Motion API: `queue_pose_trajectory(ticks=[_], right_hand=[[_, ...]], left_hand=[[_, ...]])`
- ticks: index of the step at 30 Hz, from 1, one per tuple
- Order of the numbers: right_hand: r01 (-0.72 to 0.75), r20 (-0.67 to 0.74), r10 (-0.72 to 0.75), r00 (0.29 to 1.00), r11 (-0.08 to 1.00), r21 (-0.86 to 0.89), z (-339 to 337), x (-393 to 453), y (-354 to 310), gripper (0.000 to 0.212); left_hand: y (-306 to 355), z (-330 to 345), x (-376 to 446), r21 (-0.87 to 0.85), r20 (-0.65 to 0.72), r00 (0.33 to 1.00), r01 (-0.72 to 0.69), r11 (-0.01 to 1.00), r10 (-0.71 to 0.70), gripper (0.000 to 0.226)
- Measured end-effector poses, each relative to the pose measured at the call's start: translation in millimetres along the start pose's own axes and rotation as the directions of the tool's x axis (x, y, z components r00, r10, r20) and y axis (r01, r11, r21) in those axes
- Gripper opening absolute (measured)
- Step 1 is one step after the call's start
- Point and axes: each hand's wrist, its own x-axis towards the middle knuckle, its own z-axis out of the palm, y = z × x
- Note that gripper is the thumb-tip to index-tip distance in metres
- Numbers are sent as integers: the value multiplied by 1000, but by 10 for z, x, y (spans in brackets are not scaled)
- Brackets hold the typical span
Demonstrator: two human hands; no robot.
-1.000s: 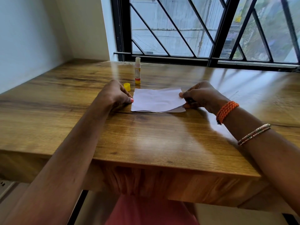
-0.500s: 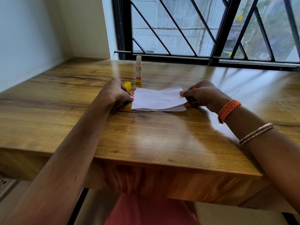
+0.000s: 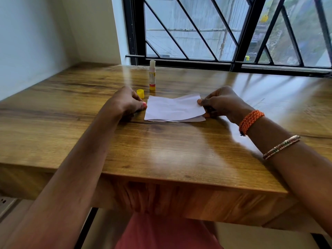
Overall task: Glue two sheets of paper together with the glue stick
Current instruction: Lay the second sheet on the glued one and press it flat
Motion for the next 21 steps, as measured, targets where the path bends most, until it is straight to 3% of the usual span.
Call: queue_pose_trajectory(ticks=[5,10,21], right_hand=[[17,-10,-17,1000,1000,-24,6,-4,-1,14],[40,-9,-40,999,998,-51,9,-13,2,17],[80,-18,-84,996,986,-144,9,27,35,18]], left_hand=[[0,-14,-75,5,98,995,-26,1000,26,17],[13,20,-75,42,102,994,-44,998,39,16],[3,48,17,166,187,980,-99,981,68,54]])
